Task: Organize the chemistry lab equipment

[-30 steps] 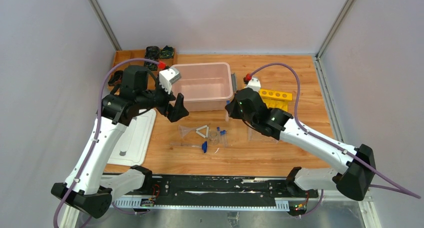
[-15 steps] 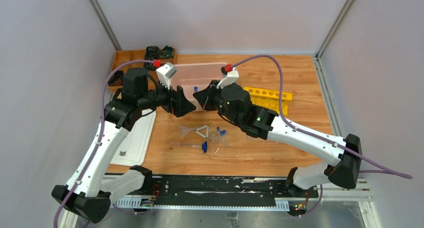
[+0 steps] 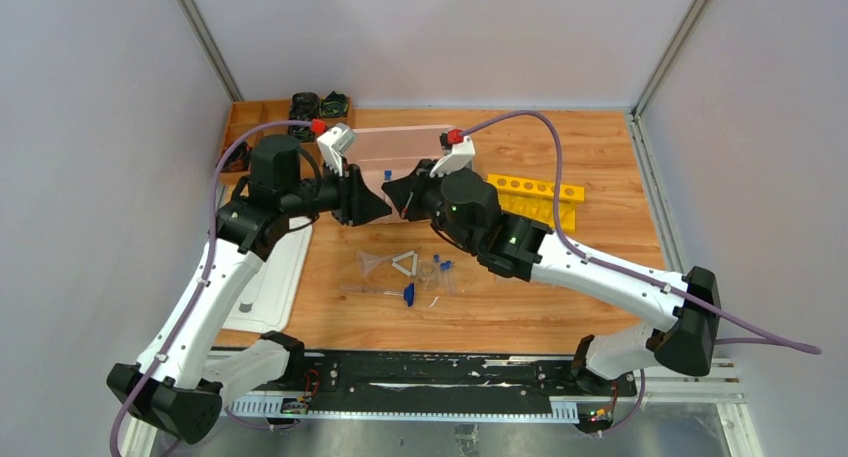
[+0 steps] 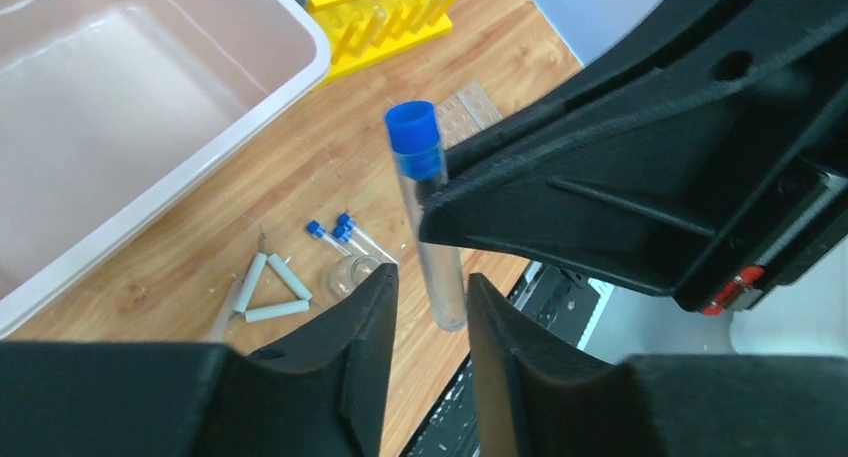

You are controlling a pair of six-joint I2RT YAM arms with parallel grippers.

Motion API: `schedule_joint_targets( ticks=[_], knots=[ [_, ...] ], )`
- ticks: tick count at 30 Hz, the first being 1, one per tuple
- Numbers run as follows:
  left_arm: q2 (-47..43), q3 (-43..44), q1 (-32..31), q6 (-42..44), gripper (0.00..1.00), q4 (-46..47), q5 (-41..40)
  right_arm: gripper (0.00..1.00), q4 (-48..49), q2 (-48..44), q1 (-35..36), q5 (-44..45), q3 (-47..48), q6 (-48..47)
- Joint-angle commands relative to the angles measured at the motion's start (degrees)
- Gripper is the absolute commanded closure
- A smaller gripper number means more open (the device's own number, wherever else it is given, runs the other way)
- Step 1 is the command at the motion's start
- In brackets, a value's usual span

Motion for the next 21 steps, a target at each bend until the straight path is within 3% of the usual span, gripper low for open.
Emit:
schedule_joint_targets(
  ticks=[1,3,9,15,17,21],
  knots=[
    [0.6,-0.6,-0.09,-0.33,0.69,1.0,1.86,1.0,3.04,0.84,1.03,0.91,2.21,0.99],
    [1.16,-0.37,-0.09,0.49,0.74,-0.14,2.37,1.0,3.31,1.2,1.03,0.14,2.2,1.79],
    [1.17,-1.48,-0.09,1.19,0.75,-0.46,3.34,1.0,4.05,1.32,1.03,-0.66,1.58,2.52],
    [1.22,-3.1,-0.09,0.26,0.59,-0.28,4.99,1.0,4.35,1.49,1.39,-0.57,1.56,1.15],
    [1.15,-3.34,-0.09,0.22,0.58,-0.05,4.96,1.0,4.33,1.48,1.5,-0.49,1.32,1.16],
    [0.41,-3.02,-0.09,0.7,0.87,0.91,3.9,1.0,4.26,1.27,1.81,0.22,0.99,0.5]
  ],
)
